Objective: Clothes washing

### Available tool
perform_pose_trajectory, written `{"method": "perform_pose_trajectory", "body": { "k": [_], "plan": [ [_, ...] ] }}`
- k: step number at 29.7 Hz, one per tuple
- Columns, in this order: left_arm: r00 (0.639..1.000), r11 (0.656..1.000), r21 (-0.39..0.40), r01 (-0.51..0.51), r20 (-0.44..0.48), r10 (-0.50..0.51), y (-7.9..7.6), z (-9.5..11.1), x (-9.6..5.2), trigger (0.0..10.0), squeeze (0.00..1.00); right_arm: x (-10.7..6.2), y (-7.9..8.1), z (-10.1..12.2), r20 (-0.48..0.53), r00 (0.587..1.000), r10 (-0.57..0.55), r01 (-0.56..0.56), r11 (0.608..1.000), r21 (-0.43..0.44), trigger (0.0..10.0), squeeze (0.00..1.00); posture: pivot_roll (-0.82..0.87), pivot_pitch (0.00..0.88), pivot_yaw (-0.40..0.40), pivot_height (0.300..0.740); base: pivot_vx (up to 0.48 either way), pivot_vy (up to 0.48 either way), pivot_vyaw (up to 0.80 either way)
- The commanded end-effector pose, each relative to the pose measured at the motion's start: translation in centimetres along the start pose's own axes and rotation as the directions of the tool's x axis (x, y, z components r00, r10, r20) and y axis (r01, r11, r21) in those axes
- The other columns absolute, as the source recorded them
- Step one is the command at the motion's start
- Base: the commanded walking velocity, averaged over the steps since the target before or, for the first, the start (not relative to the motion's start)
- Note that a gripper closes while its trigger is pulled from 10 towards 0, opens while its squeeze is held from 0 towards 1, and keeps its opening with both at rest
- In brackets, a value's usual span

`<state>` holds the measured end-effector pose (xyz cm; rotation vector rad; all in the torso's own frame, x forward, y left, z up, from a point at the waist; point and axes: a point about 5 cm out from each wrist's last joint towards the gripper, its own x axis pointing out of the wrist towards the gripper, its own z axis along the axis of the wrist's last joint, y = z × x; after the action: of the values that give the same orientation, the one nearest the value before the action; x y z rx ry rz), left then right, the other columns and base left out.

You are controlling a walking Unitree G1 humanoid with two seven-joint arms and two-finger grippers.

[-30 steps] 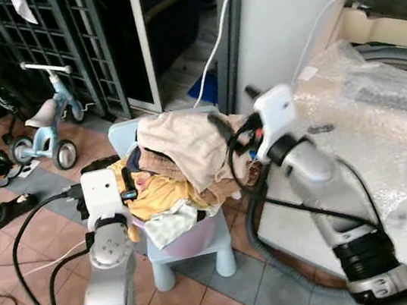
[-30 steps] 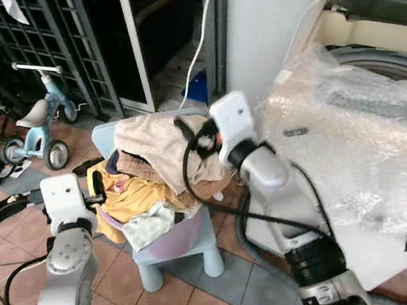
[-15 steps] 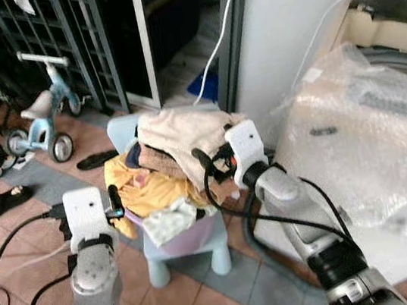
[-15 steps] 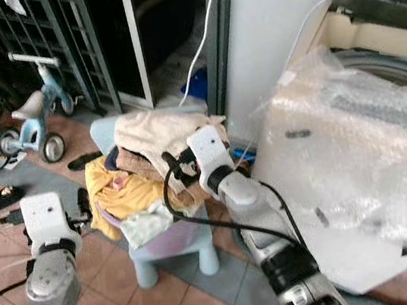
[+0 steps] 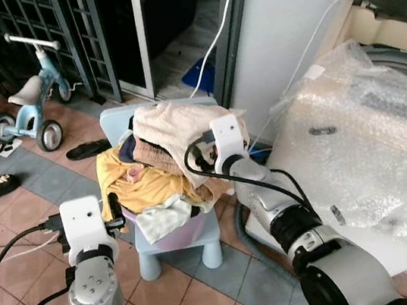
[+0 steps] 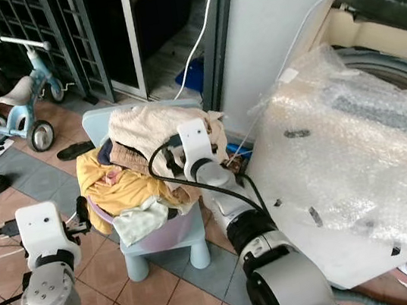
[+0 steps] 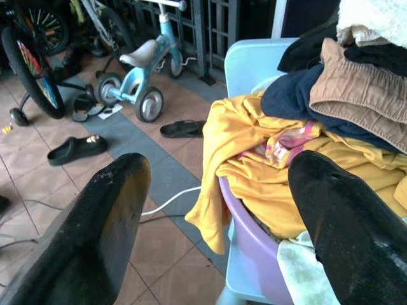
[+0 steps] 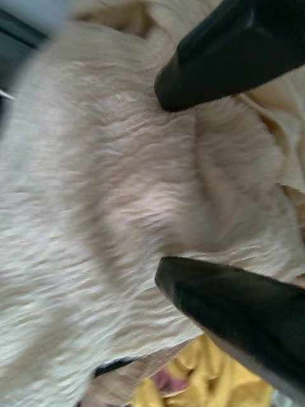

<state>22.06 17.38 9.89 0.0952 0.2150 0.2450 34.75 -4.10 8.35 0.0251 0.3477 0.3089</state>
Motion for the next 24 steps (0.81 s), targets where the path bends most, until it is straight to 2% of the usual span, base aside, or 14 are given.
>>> {"method": "perform_pose_trajectory", "body": {
  "k": [1,6,13,24],
  "plan": [
    [1.000,1.000,-0.004,-0.001,0.007,0.001,-0.1,0.4,-0.1,10.0,0.00,0.1,0.0,-0.2,-0.027,1.000,-0.010,0.011,0.999,0.034,0.0,0.00,0.14,0.081,-0.103,0.740,0.000,0.000,0.00],
    [1.000,1.000,-0.005,-0.005,0.003,0.005,-0.1,0.3,0.0,10.0,0.00,0.0,0.1,-1.2,-0.058,0.998,0.009,-0.005,0.998,0.063,0.0,0.00,0.13,0.080,-0.107,0.740,0.000,0.000,0.00],
    [1.000,1.000,-0.006,-0.007,0.000,0.007,-0.2,0.3,0.1,10.0,0.00,0.0,-0.3,-1.4,-0.066,0.998,0.005,0.000,0.997,0.082,0.0,0.00,0.13,0.078,-0.108,0.740,0.000,0.000,0.00],
    [1.000,1.000,-0.005,-0.014,0.004,0.014,-0.3,0.4,0.3,10.0,0.00,0.3,0.1,0.0,0.019,0.999,0.034,-0.037,0.991,0.132,0.0,0.00,0.13,0.078,-0.111,0.740,0.000,0.000,0.00]
  ]
}}
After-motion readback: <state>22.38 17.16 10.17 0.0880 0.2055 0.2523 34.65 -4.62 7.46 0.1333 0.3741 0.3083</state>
